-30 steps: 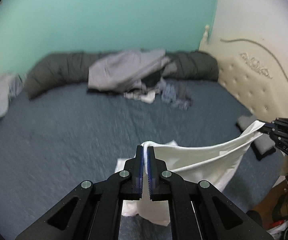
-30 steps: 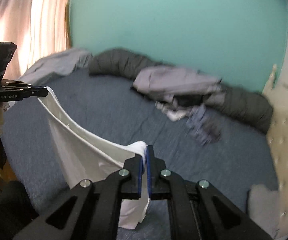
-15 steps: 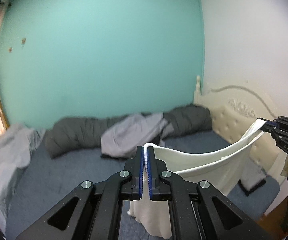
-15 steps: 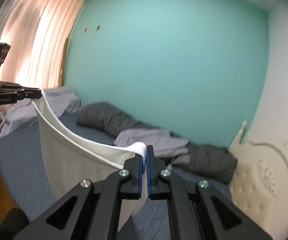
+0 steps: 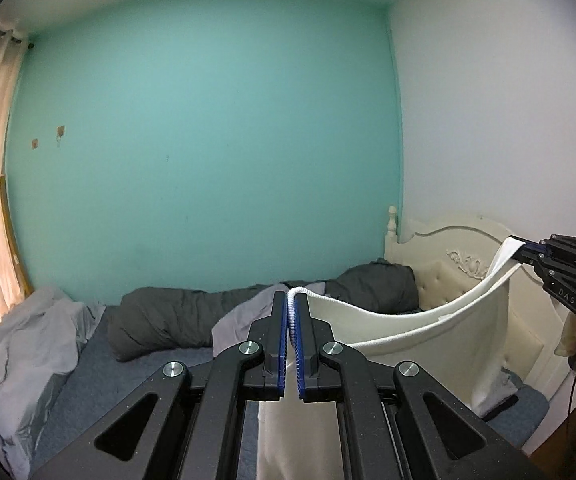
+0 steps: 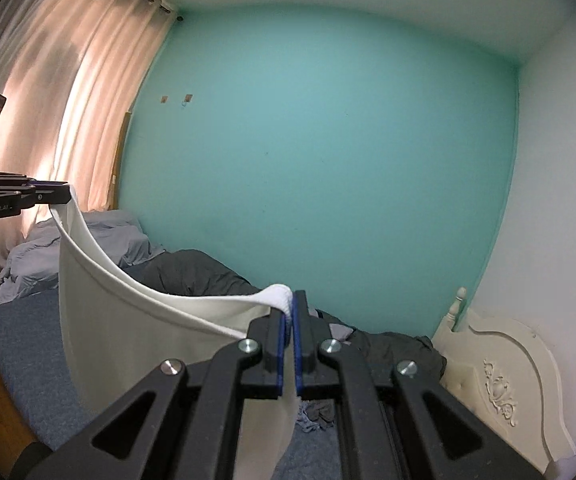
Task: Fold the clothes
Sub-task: 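Lift the shirt hem with both tools, raising it off the bed, then lower the white shirt onto the bed with both tools and open them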
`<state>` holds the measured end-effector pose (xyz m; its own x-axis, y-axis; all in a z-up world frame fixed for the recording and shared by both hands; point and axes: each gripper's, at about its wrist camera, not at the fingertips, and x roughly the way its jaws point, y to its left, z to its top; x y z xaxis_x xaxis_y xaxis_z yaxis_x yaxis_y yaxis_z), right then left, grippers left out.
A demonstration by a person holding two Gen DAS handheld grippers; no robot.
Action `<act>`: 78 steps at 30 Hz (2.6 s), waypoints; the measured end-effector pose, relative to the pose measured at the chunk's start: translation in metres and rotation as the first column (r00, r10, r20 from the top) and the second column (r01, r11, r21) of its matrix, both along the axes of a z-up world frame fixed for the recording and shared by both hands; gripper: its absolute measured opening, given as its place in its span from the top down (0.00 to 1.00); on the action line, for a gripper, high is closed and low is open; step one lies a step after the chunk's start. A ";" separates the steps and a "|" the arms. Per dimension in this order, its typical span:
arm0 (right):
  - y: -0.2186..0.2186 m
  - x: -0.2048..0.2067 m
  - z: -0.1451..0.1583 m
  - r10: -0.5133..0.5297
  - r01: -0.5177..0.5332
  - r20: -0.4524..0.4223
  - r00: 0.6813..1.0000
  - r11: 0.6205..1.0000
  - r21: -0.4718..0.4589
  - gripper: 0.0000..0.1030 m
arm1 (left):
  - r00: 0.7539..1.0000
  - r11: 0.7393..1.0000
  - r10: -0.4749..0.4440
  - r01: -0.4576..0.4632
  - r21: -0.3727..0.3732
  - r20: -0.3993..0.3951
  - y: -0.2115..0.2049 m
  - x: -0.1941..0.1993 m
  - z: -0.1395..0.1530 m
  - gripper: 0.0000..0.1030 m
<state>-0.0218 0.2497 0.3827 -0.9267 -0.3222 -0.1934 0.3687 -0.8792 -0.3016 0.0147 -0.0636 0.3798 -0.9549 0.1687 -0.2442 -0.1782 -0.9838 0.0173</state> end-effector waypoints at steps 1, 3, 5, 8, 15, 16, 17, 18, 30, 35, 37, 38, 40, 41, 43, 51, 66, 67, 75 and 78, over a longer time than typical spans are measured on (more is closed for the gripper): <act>0.000 0.000 -0.003 0.003 -0.003 0.003 1.000 1.000 0.004 0.97 | 1.000 1.000 -0.002 0.002 0.002 0.001 -0.002 0.004 -0.001 0.97; -0.001 -0.003 -0.012 0.007 -0.007 0.018 1.000 1.000 0.013 0.97 | 1.000 1.000 -0.003 0.003 -0.007 0.012 -0.003 0.007 -0.007 0.97; -0.004 -0.005 -0.022 0.016 -0.016 0.042 0.999 1.000 0.022 0.97 | 1.000 1.000 -0.001 0.001 -0.012 0.029 -0.005 0.005 -0.014 0.97; -0.010 -0.010 -0.042 0.029 -0.032 0.085 0.996 0.999 0.032 0.97 | 0.998 1.000 -0.004 0.004 -0.007 0.068 -0.007 -0.002 -0.035 0.97; -0.018 -0.027 -0.097 0.050 -0.057 0.180 0.982 0.998 0.033 0.97 | 0.987 1.000 -0.004 0.007 -0.016 0.160 -0.002 -0.026 -0.087 0.97; -0.019 -0.030 -0.104 0.049 -0.057 0.191 0.980 0.998 0.036 0.97 | 0.986 1.000 -0.003 0.006 -0.015 0.169 -0.001 -0.029 -0.092 0.97; -0.021 -0.033 -0.110 0.048 -0.058 0.201 0.978 0.998 0.040 0.97 | 0.984 1.000 -0.003 0.006 -0.016 0.181 0.000 -0.033 -0.098 0.97; -0.022 -0.037 -0.116 0.048 -0.058 0.212 0.976 0.997 0.043 0.97 | 0.981 1.000 -0.003 0.007 -0.018 0.193 0.001 -0.038 -0.106 0.97; -0.017 -0.092 -0.208 0.070 -0.094 0.371 0.926 0.994 0.047 0.97 | 0.937 1.000 -0.008 0.017 -0.024 0.350 0.008 -0.099 -0.206 0.97; -0.017 -0.118 -0.278 0.088 -0.119 0.477 0.875 0.992 0.034 0.97 | 0.895 0.999 -0.014 0.031 -0.031 0.445 0.009 -0.127 -0.275 0.97; -0.016 -0.128 -0.314 0.090 -0.121 0.527 0.845 0.992 0.024 0.97 | 0.871 0.999 -0.019 0.034 -0.022 0.491 0.008 -0.136 -0.310 0.97; -0.015 -0.132 -0.333 0.091 -0.120 0.553 0.828 0.993 0.015 0.97 | 0.854 0.999 -0.022 0.033 -0.011 0.520 0.007 -0.141 -0.331 0.97; -0.013 -0.140 -0.370 0.092 -0.109 0.600 0.795 0.994 -0.007 0.97 | 0.817 1.000 -0.029 0.029 0.009 0.575 0.004 -0.150 -0.372 0.97; -0.013 -0.144 -0.387 0.093 -0.104 0.621 0.778 0.994 -0.017 0.97 | 0.802 1.000 -0.030 0.027 0.014 0.597 0.004 -0.154 -0.391 0.97; -0.013 -0.149 -0.419 0.093 -0.102 0.658 0.747 0.994 -0.025 0.97 | 0.764 0.999 -0.032 0.025 0.021 0.644 0.004 -0.161 -0.435 0.97; -0.020 -0.151 -0.541 0.090 -0.149 0.800 0.593 0.989 -0.001 0.97 | 0.633 0.999 -0.052 0.024 0.047 0.772 0.006 -0.166 -0.568 0.97; -0.030 -0.131 -0.609 0.119 -0.259 0.892 0.435 0.966 -0.002 0.96 | 0.569 0.997 -0.074 0.013 0.081 0.819 0.000 -0.166 -0.626 0.97; -0.031 -0.129 -0.610 0.118 -0.268 0.897 0.426 0.963 0.001 0.96 | 0.569 0.996 -0.076 0.013 0.083 0.819 0.000 -0.166 -0.627 0.97; -0.015 -0.129 -0.587 0.250 -0.244 0.884 0.396 0.956 -0.161 0.84 | 0.571 0.995 -0.081 0.002 0.097 0.817 -0.009 -0.164 -0.629 0.97; -0.011 -0.131 -0.574 0.276 -0.250 0.865 0.419 0.951 -0.182 0.79 | 0.579 0.994 -0.088 -0.003 0.110 0.811 -0.013 -0.163 -0.626 0.97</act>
